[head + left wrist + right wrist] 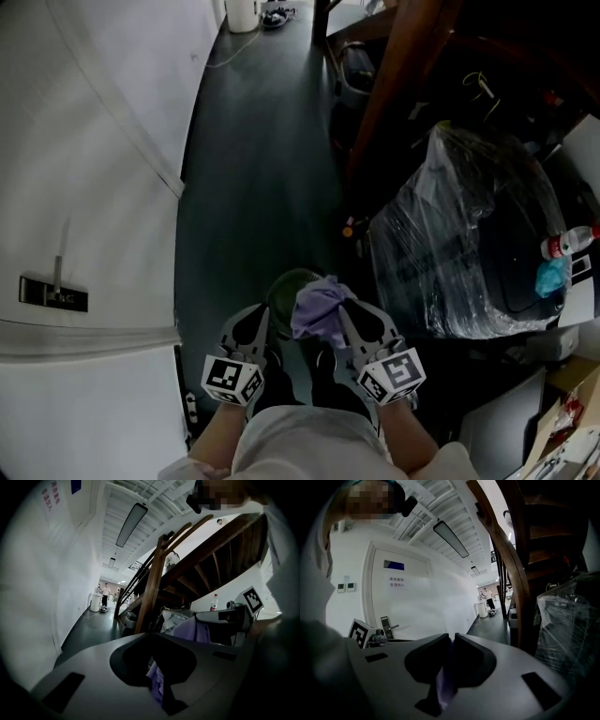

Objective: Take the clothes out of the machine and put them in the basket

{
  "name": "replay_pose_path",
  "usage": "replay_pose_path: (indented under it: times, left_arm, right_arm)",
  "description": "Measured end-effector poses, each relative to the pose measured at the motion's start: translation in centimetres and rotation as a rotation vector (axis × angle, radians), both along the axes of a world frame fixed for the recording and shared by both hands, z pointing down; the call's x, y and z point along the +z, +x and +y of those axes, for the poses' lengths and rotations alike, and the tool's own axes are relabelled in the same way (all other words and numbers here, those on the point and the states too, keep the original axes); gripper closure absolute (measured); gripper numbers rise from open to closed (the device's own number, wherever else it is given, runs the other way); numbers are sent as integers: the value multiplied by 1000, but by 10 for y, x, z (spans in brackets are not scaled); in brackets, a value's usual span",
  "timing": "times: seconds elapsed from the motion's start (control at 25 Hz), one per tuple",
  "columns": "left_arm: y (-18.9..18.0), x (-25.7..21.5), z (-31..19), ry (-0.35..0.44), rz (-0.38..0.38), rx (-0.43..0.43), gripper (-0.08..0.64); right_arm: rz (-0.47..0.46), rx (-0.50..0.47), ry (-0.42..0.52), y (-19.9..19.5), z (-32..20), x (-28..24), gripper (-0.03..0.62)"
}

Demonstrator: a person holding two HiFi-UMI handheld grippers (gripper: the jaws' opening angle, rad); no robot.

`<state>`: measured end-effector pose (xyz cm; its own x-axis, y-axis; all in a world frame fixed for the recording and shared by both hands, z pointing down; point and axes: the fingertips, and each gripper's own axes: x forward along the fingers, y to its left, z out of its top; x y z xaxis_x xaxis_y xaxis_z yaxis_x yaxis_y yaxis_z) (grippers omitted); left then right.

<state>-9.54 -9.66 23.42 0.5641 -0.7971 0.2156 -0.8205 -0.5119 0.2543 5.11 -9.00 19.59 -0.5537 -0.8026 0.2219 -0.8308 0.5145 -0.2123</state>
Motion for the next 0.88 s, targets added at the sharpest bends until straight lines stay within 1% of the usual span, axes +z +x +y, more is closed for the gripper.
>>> replay_pose_path:
  times: [0.2, 0.36, 0.52, 0.6, 0.68, 0.88]
  left_arm:
    - [1, 39, -1, -63, -3, 15, 538]
    - [-5, 71, -2, -118, -11, 10, 538]
    - [-12, 100, -3, -161, -28, -6, 539]
    - [-15, 115, -2, -175, -48, -9, 539]
    - [-20, 135, 0, -197, -68, -15, 540]
    - [-30, 190, 6, -271, -75, -19, 539]
  right_arm:
    - [7, 18, -56, -1, -7, 35, 545]
    - [4, 19, -107, -4, -14, 68, 546]
    - [20, 7, -169, -8, -19, 110, 546]
    - [19, 7, -199, -11, -20, 129, 546]
    - [24, 7, -222, -14, -22, 149, 546]
    - [44, -2, -287, -20, -26, 206, 546]
